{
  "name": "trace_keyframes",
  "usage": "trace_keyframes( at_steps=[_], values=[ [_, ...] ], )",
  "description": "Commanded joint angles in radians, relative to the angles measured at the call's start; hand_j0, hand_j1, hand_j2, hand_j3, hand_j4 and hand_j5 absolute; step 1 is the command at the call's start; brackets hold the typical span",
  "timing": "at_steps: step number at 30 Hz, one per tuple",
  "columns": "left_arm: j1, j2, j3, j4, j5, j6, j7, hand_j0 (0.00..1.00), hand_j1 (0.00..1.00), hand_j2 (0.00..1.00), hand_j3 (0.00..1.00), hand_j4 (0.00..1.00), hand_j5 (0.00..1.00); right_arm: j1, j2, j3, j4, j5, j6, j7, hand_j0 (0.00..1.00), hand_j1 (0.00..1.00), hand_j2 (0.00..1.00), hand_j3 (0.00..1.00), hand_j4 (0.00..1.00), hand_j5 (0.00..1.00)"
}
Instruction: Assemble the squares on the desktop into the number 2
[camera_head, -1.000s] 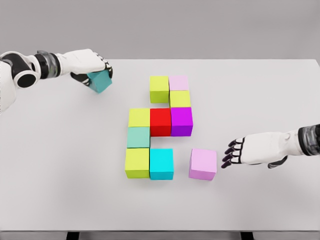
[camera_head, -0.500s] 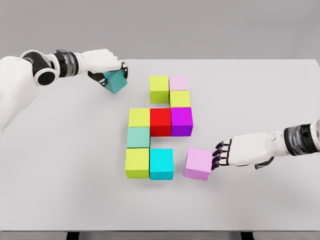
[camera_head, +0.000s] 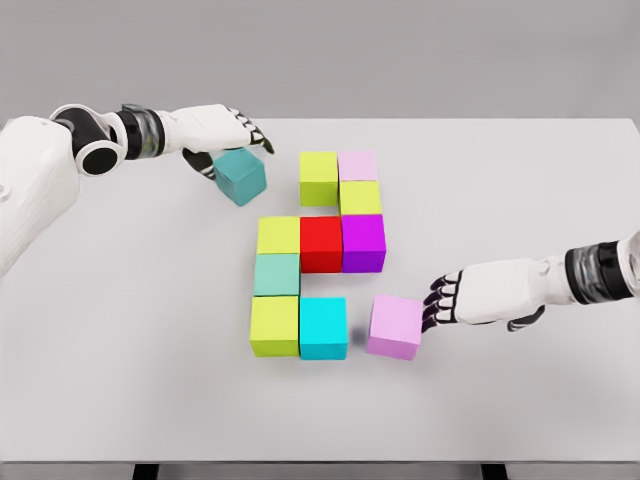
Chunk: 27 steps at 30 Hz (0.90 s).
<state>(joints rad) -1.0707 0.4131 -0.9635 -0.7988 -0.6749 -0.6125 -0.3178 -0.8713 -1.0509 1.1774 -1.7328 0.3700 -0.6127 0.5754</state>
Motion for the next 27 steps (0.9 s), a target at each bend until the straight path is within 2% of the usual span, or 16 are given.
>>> trace_keyframes(
  at_steps=[1,6,10,15,27],
  values=[
    [-0.002,0.001,0.003,0.0,0.008,0.002,0.0,1.0,1.0,1.0,1.0,1.0,1.0,0.0,0.008,-0.001,0.001,0.0,0.002,0.0,1.0,1.0,1.0,1.0,1.0,1.0],
    [-0.011,0.03,0.006,0.0,0.009,0.002,0.0,1.0,1.0,1.0,1.0,1.0,1.0,0.0,0.019,-0.001,0.001,0.0,0.002,0.0,1.0,1.0,1.0,1.0,1.0,1.0],
    [-0.011,0.122,0.003,-0.002,0.005,0.002,0.0,1.0,1.0,1.0,1.0,1.0,1.0,-0.003,0.023,-0.016,0.001,0.001,0.002,0.0,1.0,1.0,1.0,1.0,1.0,1.0],
    [-0.003,0.191,-0.006,0.0,-0.003,0.002,-0.01,1.0,1.0,1.0,1.0,1.0,1.0,-0.005,0.025,-0.028,0.007,0.001,0.002,0.0,1.0,1.0,1.0,1.0,1.0,1.0],
    [0.006,0.208,-0.047,-0.002,-0.005,0.002,-0.109,1.0,1.0,1.0,1.0,1.0,1.0,-0.003,0.012,-0.024,0.002,0.026,0.002,0.0,1.0,1.0,1.0,1.0,1.0,1.0]
  ],
)
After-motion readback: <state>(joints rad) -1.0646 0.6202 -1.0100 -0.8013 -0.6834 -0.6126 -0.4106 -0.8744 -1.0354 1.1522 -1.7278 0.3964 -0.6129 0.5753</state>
